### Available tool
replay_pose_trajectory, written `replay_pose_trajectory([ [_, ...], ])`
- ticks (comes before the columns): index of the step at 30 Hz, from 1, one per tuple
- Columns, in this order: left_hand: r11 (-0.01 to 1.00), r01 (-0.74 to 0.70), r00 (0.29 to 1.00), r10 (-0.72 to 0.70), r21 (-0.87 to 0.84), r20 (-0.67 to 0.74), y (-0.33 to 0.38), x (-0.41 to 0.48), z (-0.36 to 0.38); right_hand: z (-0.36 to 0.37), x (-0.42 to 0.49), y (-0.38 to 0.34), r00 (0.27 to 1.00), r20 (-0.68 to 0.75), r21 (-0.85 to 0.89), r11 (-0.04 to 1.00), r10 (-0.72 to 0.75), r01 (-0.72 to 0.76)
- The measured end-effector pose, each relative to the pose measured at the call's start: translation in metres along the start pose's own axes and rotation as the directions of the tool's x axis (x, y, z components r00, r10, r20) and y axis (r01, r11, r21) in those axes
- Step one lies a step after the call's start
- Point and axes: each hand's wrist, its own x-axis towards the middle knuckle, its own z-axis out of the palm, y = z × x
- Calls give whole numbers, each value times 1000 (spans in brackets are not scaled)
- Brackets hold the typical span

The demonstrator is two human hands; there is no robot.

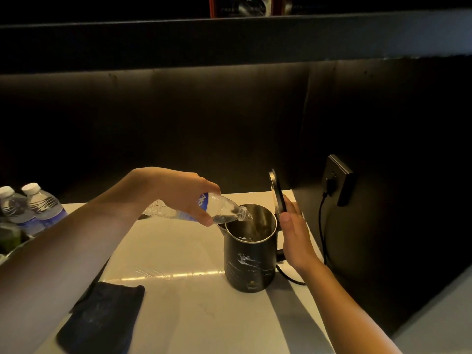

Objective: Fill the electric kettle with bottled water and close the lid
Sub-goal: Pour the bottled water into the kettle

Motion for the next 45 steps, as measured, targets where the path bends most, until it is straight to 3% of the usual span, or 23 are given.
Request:
replay_pose_trajectory([
  [31,998,15,1000,-16,66,27,10,-6,-10,2,2,-1,1000,-17,-16,1000,-1,1],
  [39,999,13,999,-15,33,38,4,-3,-1,2,3,1,1000,-11,-3,1000,-4,4],
  [45,996,-19,1000,19,-87,-4,-4,-8,16,3,2,-1,1000,-15,15,1000,0,0],
])
